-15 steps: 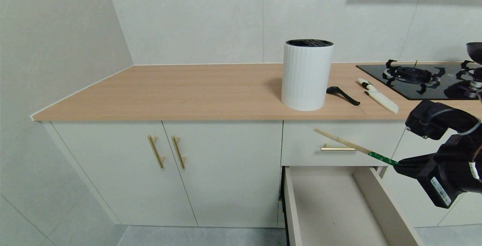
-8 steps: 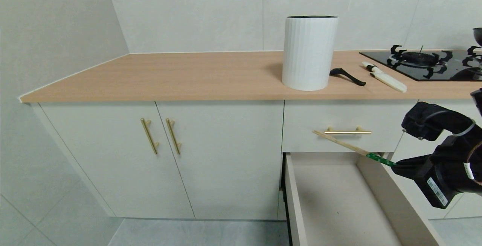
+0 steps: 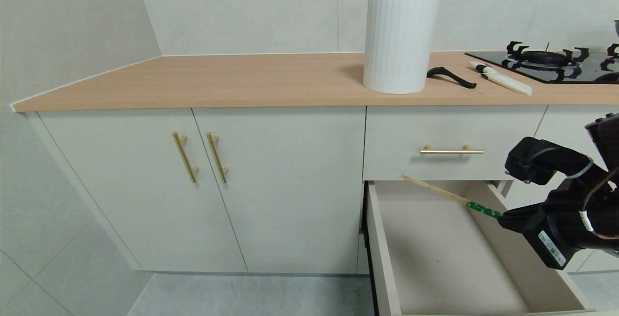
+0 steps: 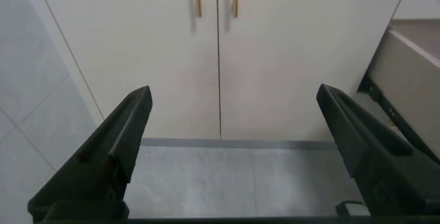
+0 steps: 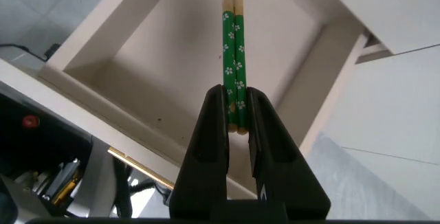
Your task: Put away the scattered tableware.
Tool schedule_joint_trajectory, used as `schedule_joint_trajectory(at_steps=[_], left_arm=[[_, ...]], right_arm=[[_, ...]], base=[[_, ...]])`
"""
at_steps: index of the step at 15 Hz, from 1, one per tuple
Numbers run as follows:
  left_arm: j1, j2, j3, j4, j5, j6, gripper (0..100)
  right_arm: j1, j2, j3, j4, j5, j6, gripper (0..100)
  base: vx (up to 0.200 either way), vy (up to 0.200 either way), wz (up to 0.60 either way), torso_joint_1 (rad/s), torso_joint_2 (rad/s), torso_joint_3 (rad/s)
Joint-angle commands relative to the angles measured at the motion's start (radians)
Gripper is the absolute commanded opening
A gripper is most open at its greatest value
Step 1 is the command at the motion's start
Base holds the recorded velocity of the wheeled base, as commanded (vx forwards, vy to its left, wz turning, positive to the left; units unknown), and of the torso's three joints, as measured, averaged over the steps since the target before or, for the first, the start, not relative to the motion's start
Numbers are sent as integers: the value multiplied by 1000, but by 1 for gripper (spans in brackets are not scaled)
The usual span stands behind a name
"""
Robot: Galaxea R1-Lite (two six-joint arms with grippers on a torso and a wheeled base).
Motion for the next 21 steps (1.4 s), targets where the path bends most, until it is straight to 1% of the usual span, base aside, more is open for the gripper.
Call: schedule_joint_trajectory(at_steps=[1,4,7,9,11,12,14,15,17,19,21], left_arm=[[0,1,0,0,1,0,100],[0,1,0,0,1,0,100],[0,1,0,0,1,0,100],[0,1,0,0,1,0,100],[0,1,0,0,1,0,100],[0,1,0,0,1,0,100],[0,1,0,0,1,0,100],[0,1,0,0,1,0,100],[0,1,0,0,1,0,100],[0,1,0,0,1,0,100],[0,1,0,0,1,0,100]], right_arm=[[0,21,-1,1,0,0,0],[0,58,-4,1,2,6,0],[-16,251,-12,-1,3,48,0],[-47,383,-58,-33,-1,65,0],[-52,441,-113,-26,2,150,0],[-47,455,-148,5,3,206,0],[-30,503,-197,11,6,307,0],[-10,569,-245,8,6,401,0],[-9,694,-346,8,-20,525,0],[-10,774,-403,7,-38,582,0],[-10,819,-427,5,-37,583,0]], base=[[0,0,0,0,0,0],[0,0,0,0,0,0],[0,0,0,0,0,0],[0,0,0,0,0,0],[0,0,0,0,0,0],[0,0,0,0,0,0],[0,0,0,0,0,0],[0,0,0,0,0,0],[0,0,0,0,0,0],[0,0,0,0,0,0],[0,0,0,0,0,0]])
